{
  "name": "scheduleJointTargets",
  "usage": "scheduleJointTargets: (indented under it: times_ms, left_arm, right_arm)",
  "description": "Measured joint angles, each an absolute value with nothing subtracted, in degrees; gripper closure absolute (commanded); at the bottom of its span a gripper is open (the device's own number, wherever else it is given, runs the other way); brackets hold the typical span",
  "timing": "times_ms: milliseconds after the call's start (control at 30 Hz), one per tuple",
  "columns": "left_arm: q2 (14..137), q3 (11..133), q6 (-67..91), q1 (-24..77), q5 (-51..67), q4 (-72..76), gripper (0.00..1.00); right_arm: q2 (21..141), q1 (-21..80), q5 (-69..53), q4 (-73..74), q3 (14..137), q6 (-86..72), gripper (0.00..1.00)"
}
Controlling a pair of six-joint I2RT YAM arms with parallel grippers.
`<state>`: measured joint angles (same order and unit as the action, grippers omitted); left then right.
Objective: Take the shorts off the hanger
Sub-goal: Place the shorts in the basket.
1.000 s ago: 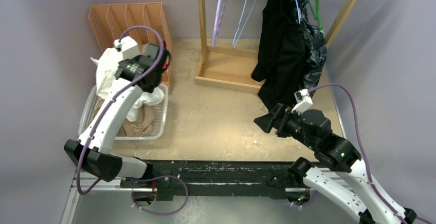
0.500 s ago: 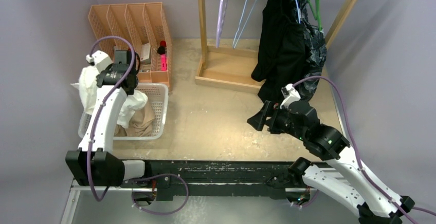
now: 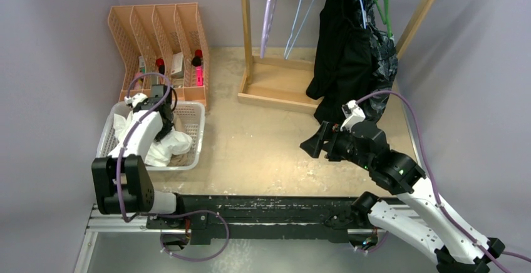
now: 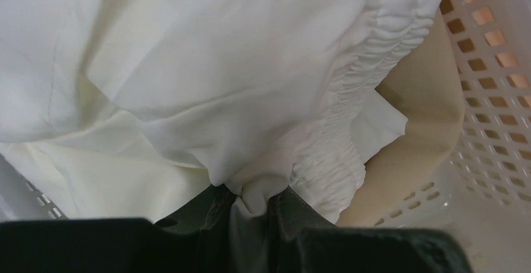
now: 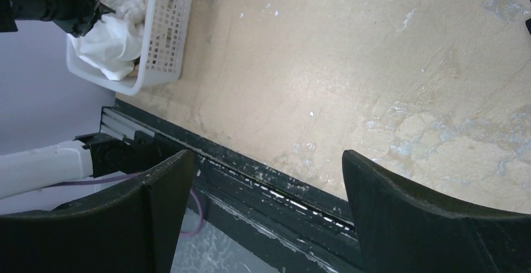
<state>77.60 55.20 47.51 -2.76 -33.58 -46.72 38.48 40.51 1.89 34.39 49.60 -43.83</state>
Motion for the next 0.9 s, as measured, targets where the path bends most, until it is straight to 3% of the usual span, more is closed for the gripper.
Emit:
scheduleJointTargets:
  times_ms: [133, 533, 767, 900]
  left_arm:
    - [80.9, 54.9, 48.1, -5.3, -29.7, -43.8, 0.62]
    - [71.5, 57.5, 48.9, -5.3, -26.0, -47.7, 0.31]
    - [65.5, 66.5, 48.9, -5.3, -25.9, -51.7, 0.24]
    - [64.8, 70.4, 48.9, -5.3, -24.6, -52.9, 0.34]
  right_arm:
    - [37.9, 40.5, 1.9, 35.0, 49.6, -43.8, 0.11]
    - [33.6, 40.5, 1.9, 38.2, 49.6, -44.1, 0.11]
    - [34.0, 40.5, 1.9, 38.9, 49.6, -44.0, 0.11]
    - [34.7, 40.5, 2.0, 39.5, 49.6, -43.9, 0.11]
